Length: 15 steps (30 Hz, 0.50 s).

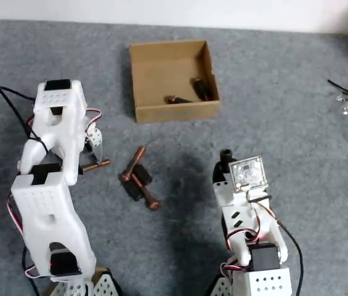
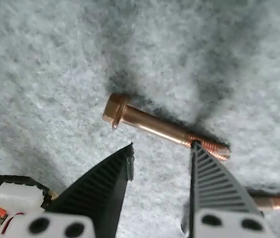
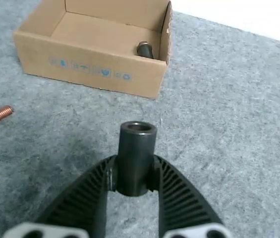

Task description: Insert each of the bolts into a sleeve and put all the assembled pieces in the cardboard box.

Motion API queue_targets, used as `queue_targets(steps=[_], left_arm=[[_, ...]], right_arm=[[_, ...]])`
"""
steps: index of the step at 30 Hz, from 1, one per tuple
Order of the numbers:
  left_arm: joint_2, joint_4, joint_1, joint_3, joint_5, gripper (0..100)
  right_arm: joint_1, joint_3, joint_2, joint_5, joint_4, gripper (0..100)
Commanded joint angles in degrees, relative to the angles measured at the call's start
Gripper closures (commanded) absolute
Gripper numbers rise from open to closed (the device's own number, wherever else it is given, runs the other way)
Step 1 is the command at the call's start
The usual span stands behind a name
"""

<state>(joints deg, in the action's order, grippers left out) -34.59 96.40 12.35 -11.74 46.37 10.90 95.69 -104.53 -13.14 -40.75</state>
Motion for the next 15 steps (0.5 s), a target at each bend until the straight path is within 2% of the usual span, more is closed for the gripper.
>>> queue_targets(steps=[1,7,10,15], left_arm=[[-4.5,-0.4,0.6,-3.6,0.7,82],[-10.3,-0.7,0.5,-8.7,1.2,82],[-12.7,-0.4,0.7,-11.3,5.5,82],[-13.2,-0.4,0.4,-12.7,7.5,82]], right_arm=[[-0.7,3.0,-0.7,0.2,2.3,99.4],[-0.7,3.0,-0.7,0.2,2.3,99.4],[-0.7,2.9,-0.7,0.2,2.3,99.4],[-0.7,2.9,-0.7,0.2,2.3,99.4]])
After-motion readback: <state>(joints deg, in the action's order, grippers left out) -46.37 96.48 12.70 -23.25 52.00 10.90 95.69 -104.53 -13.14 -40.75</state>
